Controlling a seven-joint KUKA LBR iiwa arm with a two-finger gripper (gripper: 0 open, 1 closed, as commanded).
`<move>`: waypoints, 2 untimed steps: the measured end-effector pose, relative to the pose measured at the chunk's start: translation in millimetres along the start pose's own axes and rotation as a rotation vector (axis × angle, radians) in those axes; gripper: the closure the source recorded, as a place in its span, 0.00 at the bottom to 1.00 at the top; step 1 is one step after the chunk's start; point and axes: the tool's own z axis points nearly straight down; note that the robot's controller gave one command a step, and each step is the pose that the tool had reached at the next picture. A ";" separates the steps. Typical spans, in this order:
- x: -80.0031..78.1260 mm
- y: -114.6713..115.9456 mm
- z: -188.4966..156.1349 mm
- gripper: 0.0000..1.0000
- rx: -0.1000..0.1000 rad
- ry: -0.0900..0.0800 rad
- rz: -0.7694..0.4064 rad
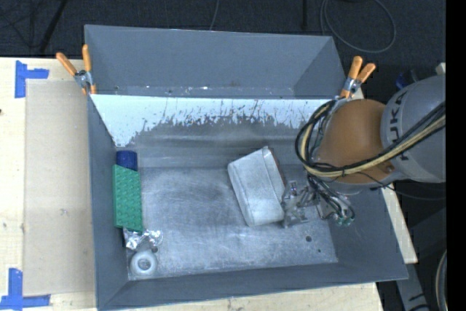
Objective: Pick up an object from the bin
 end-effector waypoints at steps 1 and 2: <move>-18.0 -10.4 -72.7 1.00 -0.012 0.018 0.014; -26.1 4.8 -131.6 1.00 -0.011 0.009 0.002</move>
Offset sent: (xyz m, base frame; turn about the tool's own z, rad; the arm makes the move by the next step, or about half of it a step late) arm 0.0178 -0.0076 0.0702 0.0133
